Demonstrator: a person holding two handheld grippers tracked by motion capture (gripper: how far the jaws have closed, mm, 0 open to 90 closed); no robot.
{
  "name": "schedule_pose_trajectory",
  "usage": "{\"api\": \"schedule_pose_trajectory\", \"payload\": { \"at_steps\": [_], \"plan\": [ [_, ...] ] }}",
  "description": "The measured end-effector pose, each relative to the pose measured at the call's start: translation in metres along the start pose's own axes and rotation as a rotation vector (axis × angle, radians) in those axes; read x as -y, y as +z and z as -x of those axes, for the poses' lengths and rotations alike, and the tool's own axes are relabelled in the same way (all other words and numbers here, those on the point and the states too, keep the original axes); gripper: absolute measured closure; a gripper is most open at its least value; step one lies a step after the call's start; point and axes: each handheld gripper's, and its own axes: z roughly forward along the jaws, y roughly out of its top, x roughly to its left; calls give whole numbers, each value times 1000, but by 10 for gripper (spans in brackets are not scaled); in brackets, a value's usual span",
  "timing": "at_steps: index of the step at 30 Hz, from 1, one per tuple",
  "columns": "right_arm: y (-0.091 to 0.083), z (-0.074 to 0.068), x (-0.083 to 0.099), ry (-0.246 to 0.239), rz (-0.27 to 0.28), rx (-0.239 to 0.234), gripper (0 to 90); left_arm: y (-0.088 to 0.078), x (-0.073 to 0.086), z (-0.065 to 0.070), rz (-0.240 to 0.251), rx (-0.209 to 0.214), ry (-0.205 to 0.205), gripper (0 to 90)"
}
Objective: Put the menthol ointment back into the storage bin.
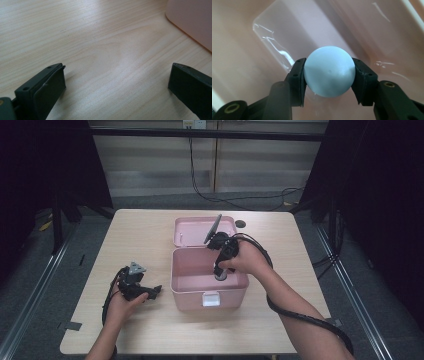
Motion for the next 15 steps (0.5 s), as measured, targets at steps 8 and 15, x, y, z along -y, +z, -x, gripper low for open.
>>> {"api": "schedule_pose_trajectory", "payload": {
  "at_steps": [8,15],
  "plan": [
    [10,0,-3,15,-20,17,504,0,0,0,0,0,0,5],
    [18,0,-4,18,-20,47,504,0,0,0,0,3,0,5]
  ]
}}
